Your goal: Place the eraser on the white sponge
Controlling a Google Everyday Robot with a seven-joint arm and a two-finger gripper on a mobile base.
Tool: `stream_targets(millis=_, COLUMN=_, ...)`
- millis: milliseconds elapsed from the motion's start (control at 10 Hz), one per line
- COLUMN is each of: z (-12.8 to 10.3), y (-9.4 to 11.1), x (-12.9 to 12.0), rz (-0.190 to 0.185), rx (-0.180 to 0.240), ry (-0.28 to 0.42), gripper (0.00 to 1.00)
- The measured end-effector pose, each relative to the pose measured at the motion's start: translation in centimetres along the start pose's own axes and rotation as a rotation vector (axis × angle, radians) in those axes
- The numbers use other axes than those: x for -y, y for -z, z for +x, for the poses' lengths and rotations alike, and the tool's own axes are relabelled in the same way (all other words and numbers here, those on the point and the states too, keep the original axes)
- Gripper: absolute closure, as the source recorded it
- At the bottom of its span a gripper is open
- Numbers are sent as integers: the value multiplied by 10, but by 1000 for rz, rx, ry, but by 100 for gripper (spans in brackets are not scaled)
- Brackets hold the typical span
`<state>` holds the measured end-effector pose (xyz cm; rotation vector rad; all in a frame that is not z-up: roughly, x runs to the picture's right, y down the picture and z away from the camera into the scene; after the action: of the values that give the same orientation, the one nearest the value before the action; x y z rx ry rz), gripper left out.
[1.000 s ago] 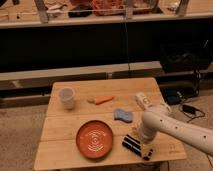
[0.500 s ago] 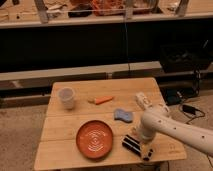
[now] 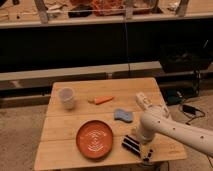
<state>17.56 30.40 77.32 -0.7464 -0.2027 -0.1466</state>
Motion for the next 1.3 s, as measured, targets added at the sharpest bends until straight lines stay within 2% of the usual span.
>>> stream_targets(millis=1300, z=-9, y=-3, x=-2, rz=6, rx=-3, ry=-2, gripper=20)
